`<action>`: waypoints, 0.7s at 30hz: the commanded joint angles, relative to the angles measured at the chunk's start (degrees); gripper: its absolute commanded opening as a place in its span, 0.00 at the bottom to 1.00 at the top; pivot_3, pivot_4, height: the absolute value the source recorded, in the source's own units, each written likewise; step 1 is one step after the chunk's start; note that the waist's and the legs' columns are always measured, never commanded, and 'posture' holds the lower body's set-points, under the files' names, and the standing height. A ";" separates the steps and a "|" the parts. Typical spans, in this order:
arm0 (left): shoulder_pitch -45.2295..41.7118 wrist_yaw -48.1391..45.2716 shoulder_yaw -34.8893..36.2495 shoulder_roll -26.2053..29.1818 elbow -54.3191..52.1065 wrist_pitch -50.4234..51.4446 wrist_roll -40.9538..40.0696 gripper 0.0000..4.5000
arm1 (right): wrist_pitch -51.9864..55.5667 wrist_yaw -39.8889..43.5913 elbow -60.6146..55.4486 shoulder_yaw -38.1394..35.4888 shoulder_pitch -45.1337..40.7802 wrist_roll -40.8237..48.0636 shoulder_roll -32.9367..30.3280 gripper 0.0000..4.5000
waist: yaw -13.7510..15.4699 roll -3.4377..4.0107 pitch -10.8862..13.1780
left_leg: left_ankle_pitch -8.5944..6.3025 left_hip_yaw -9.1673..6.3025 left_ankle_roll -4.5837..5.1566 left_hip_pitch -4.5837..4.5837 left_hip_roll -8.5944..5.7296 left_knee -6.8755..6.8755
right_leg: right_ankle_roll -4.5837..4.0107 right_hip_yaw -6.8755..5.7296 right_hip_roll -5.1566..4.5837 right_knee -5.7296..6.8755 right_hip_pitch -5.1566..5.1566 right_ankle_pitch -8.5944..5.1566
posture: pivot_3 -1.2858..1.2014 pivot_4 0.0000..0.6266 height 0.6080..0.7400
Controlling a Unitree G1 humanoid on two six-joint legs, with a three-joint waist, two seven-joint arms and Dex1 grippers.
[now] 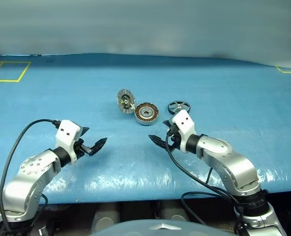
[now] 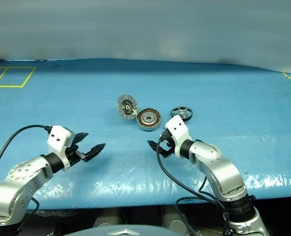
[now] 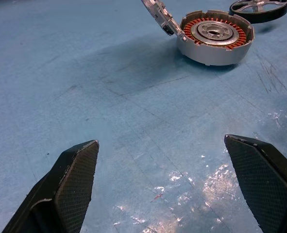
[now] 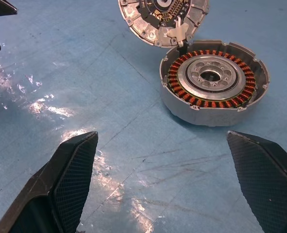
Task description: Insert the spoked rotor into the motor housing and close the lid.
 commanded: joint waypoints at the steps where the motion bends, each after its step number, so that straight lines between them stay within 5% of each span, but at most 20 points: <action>1: -0.01 0.33 0.07 -0.47 -2.10 -1.49 0.40 1.00 | -1.29 -0.46 -2.63 -0.12 -0.28 -0.01 0.11 0.99 | 0.00 0.00 0.00 | 0.00 0.00 0.00 0.00 0.00 0.00 | 0.00 0.00 0.00 0.00 0.00 0.00 | 0.52 0.24 1.00; 21: 0.06 0.12 -0.86 -1.70 -0.77 -3.39 0.89 1.00 | -1.75 -2.87 -1.10 0.62 -0.97 -1.58 2.05 0.99 | 0.00 0.00 0.00 | 0.00 0.00 0.00 0.00 0.00 0.01 | 0.00 0.00 0.00 0.00 0.01 0.01 | 0.52 0.24 1.00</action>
